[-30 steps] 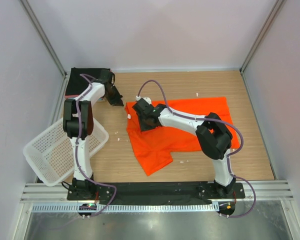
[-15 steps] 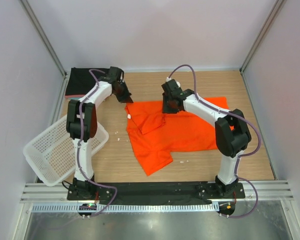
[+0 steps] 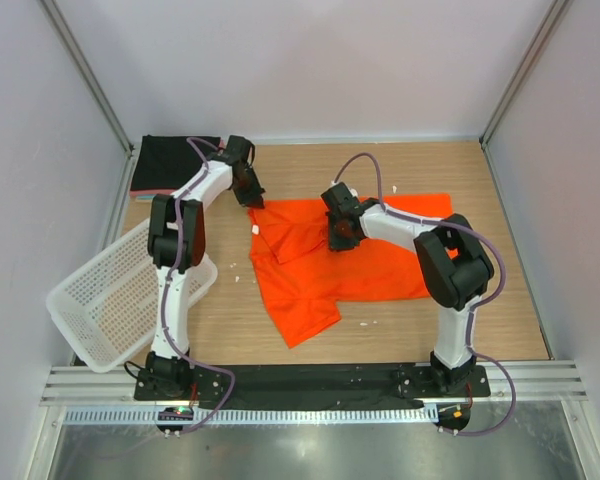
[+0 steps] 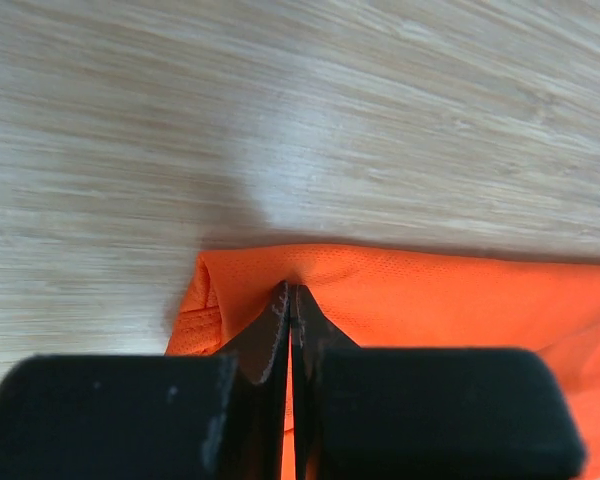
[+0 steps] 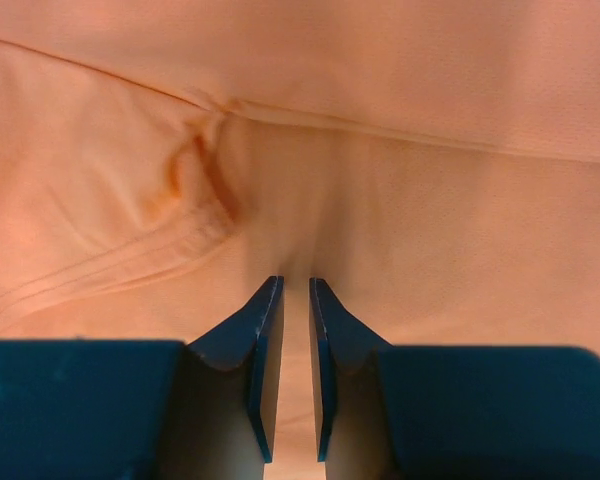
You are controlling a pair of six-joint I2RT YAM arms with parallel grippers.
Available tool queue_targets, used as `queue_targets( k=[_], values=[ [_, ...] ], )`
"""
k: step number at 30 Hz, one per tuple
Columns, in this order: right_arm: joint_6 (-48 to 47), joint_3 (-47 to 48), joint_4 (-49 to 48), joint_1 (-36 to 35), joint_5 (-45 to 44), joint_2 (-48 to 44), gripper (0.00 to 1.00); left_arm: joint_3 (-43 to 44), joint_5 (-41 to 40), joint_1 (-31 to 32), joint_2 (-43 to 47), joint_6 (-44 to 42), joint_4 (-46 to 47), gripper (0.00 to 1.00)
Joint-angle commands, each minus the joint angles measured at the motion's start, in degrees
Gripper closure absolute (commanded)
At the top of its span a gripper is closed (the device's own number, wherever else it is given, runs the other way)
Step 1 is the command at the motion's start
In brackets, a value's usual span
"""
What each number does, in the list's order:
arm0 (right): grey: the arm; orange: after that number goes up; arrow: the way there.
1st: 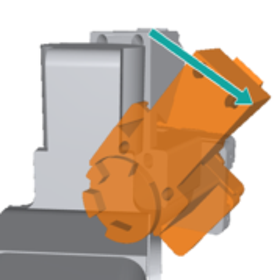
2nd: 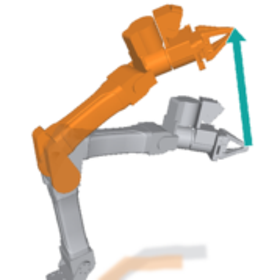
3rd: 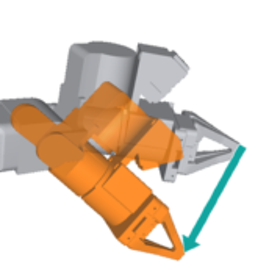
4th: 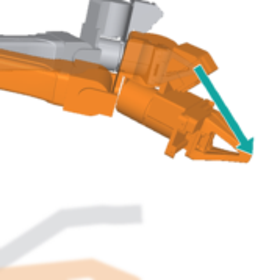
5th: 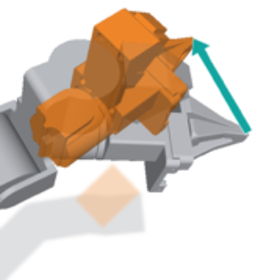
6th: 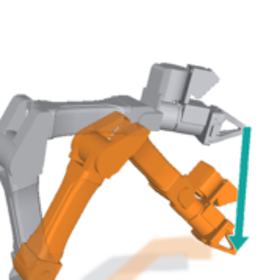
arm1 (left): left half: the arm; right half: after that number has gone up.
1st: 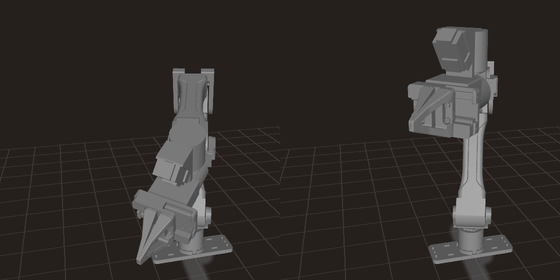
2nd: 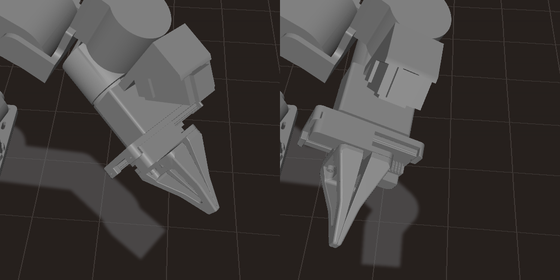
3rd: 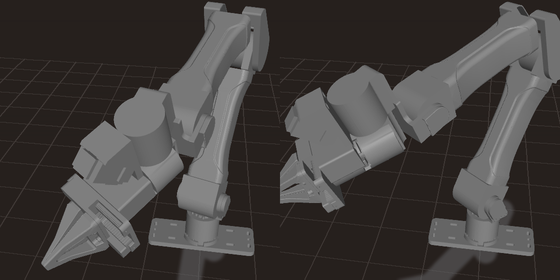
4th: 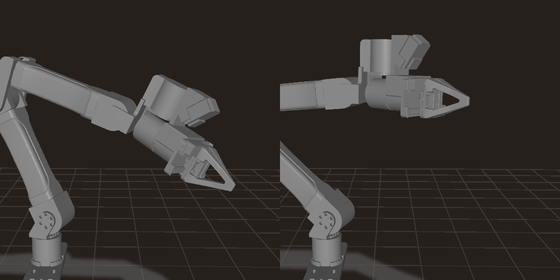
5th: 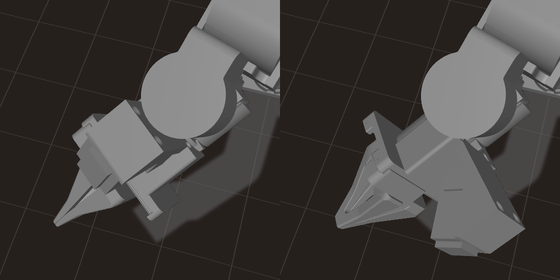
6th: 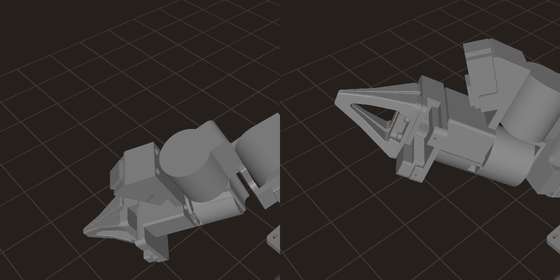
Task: Fold and stack the t-shirts
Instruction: Fold the tshirt
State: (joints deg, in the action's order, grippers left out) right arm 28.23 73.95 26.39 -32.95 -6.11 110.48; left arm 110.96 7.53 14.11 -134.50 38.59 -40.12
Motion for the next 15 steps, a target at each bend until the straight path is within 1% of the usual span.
queue_targets(
  k=[1,4,7,8,11,12,15],
  values=[
    [0.2,-0.2,-0.3,-0.1,-4.3,-1.9,0.78,1.7,-3.5,-0.3,-1.6,-1.2,-2.0,1.0],
    [0.8,0.6,0.9,0.5,-6.6,-4.7,0.77,2.0,-1.6,-0.3,-1.6,-1.3,-0.1,1.0],
    [1.6,2.1,2.1,4.5,-7.8,-6.7,0.77,3.3,-1.1,-0.2,-2.1,-1.2,-0.4,0.99],
    [1.7,3.1,2.1,7.5,-7.8,-6.8,0.77,3.6,-1.1,-0.3,-2.3,-1.1,-0.5,0.99],
    [1.6,6.1,2.5,12.0,-6.6,-4.6,0.78,3.7,-0.6,-0.3,-2.6,-0.4,-0.9,0.99],
    [1.6,6.9,2.7,14.6,-6.7,-3.7,0.78,3.5,-0.6,-0.2,-2.7,-0.3,-1.0,0.99],
    [2.4,9.5,2.8,19.1,-5.8,0.3,0.79,3.4,-1.4,-0.3,-2.9,-0.2,-0.9,0.99]
  ],
)
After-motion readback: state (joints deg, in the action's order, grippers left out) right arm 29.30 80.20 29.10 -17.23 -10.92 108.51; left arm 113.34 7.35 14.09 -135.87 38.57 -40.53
